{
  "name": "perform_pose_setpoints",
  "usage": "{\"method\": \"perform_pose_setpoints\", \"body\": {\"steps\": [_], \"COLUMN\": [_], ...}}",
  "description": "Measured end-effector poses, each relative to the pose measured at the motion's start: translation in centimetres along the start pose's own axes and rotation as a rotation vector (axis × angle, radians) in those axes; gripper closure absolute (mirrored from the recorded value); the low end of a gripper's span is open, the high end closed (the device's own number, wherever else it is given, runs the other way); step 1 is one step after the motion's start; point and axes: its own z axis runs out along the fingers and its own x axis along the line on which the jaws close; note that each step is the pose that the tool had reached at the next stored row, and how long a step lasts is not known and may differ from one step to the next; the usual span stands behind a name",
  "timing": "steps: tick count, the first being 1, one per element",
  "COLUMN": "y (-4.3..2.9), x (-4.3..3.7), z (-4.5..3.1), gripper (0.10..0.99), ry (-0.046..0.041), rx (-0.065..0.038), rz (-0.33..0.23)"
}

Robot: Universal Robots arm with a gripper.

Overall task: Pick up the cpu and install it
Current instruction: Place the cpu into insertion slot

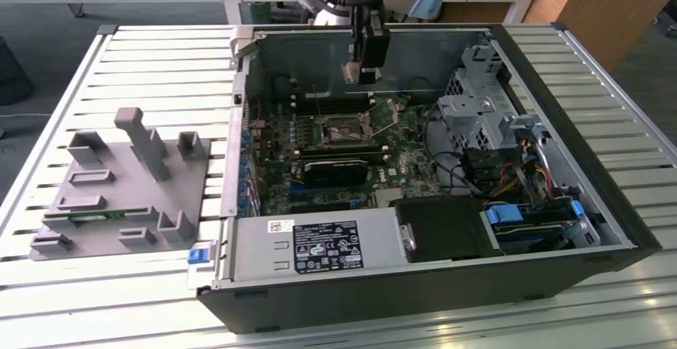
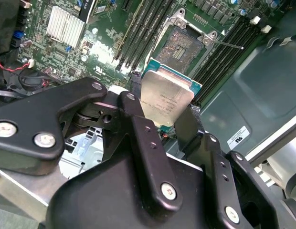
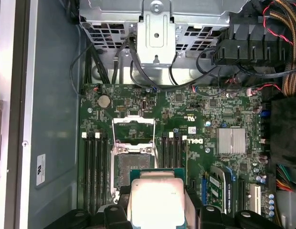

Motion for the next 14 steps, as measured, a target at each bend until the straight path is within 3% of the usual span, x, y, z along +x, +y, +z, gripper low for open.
{"method": "perform_pose_setpoints", "body": {"steps": [14], "y": [-0.05], "x": [0.04], "z": [0.91], "gripper": [0.561], "ry": [-0.0017], "rx": [0.000], "rz": [0.000]}}
